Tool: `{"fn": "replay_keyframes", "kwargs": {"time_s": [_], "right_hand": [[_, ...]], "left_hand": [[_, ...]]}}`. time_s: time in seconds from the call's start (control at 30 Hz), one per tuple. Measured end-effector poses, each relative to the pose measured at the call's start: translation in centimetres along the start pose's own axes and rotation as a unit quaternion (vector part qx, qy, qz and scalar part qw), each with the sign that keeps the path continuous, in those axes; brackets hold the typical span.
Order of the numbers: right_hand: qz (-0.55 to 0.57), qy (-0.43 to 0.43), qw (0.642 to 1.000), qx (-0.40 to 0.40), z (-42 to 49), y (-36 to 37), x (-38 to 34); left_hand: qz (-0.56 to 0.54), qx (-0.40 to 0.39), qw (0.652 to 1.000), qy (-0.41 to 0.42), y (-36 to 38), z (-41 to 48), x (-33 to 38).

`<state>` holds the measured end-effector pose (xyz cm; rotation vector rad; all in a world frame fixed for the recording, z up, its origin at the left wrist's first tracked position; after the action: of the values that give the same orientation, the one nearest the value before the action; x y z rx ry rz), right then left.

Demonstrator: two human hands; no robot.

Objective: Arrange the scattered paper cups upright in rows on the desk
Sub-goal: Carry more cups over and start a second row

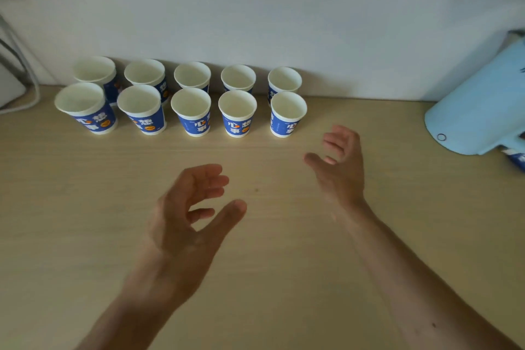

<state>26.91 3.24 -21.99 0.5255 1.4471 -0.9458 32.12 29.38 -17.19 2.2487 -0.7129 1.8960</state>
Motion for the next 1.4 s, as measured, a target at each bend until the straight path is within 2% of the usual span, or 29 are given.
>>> {"fn": "replay_keyframes", "kwargs": {"time_s": [0.23,0.53,0.73,1.1,1.4], "right_hand": [[0.053,0.054,0.997,0.029,-7.4,-4.8,-9.1],[0.111,0.063,0.991,0.049,-13.1,-13.5,-16.5],[0.135,0.066,0.985,0.080,-16.7,-21.1,-17.8],[0.159,0.049,0.979,0.115,-20.3,-39.9,-18.2],[0.154,0.084,0.969,0.176,-20.6,-51.4,-15.2]], "left_hand": [[0.022,-0.026,0.999,-0.024,0.4,-5.2,7.8],[0.028,-0.075,0.997,0.012,4.0,-14.4,15.6],[0.001,-0.091,0.995,0.029,9.5,-20.2,18.5],[-0.044,-0.142,0.986,0.068,25.0,-31.7,22.4],[-0.022,-0.192,0.979,0.060,34.5,-35.0,23.2]]}}
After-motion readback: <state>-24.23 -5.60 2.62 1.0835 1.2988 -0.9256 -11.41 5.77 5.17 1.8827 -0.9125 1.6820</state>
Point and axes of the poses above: each hand's wrist, its own z-axis towards the middle knuckle, its own y-axis out of the palm, x = y × z, the point moved 5 cm from there along z, towards the middle knuckle, and after that the axes turned 8 degrees about -y, right-handed, at the moved point
